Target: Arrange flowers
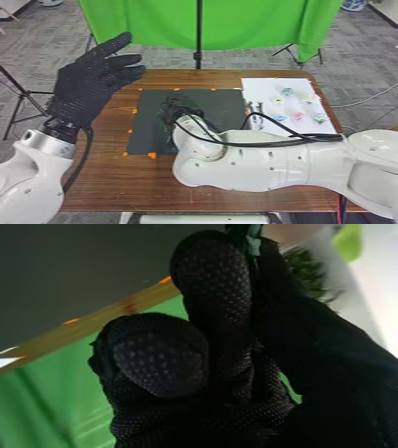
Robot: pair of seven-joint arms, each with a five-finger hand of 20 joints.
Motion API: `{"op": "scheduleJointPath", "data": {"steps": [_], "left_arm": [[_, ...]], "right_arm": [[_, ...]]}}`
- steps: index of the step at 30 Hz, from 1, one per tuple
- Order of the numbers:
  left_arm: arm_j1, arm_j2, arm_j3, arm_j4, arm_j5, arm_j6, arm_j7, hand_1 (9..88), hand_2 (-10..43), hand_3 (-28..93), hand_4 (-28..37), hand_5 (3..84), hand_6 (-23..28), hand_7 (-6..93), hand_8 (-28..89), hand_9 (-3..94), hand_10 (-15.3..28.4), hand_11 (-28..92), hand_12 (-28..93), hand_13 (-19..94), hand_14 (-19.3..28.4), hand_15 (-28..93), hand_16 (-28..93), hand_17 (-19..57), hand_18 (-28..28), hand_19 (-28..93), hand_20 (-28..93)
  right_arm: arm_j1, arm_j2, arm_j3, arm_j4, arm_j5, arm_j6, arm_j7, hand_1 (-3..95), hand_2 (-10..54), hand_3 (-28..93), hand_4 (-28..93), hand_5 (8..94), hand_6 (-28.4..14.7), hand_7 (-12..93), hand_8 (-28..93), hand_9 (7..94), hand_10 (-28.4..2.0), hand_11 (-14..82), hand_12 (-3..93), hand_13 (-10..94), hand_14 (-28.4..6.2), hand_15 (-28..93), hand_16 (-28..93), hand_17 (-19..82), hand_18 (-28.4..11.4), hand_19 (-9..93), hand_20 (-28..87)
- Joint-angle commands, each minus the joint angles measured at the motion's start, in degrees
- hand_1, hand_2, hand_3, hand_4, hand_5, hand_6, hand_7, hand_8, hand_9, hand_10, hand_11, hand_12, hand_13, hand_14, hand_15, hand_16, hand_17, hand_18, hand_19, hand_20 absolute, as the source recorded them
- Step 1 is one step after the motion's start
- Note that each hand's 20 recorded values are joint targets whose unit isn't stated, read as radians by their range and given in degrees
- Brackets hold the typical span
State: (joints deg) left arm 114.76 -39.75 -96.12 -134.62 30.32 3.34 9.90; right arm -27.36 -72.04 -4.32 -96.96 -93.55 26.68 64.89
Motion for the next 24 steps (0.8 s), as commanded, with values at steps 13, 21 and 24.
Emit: {"op": "scheduleJointPath", "data": {"steps": [13,21,24], "left_arm": [[-1.6,-2.13,0.16,0.19,0.33,-1.09,-1.97,22.9,7.4,76,-25.4,31.4,7.6,15.7,-11,29.2,21.7,28,11,21,28.4,51,-10,-9.9,27.1,59,16],[-1.2,-2.36,-0.03,-0.04,0.35,-0.55,-2.18,22.9,7.5,76,-25.4,31.4,7.6,15.7,-11,29.3,21.7,28,11,21,28.4,51,-10,-9.9,27.1,59,16],[-1.0,-2.17,0.01,-0.15,0.34,-0.36,-1.8,22.9,7.6,76,-25.4,31.4,7.6,15.7,-11,29.2,21.7,28,11,21,28.4,51,-10,-9.8,27.1,59,16]], "right_arm": [[-3.5,-1.0,1.1,2.9,6.4,-5.0,-1.0,49.7,-6.8,67,-28,88.8,0.3,15,2,93.7,-10.7,38.4,17.1,88,-6.1,67,19,49,-22.5,93,37],[-5.1,-1.3,3.2,2.5,8.3,-7.8,-2.3,46.8,-2.6,63,-28,87.1,1.7,13,-1,93.7,-10.3,37.6,17.0,88,-6.2,67,19,49,-22.3,93,36],[-5.5,-1.3,3.8,2.3,8.4,-8.5,-2.2,45.7,-1.6,62,-28,86.7,1.9,12,-2,93.7,-10.2,37.6,17.1,88,-6.3,67,19,48,-22.3,93,36]]}}
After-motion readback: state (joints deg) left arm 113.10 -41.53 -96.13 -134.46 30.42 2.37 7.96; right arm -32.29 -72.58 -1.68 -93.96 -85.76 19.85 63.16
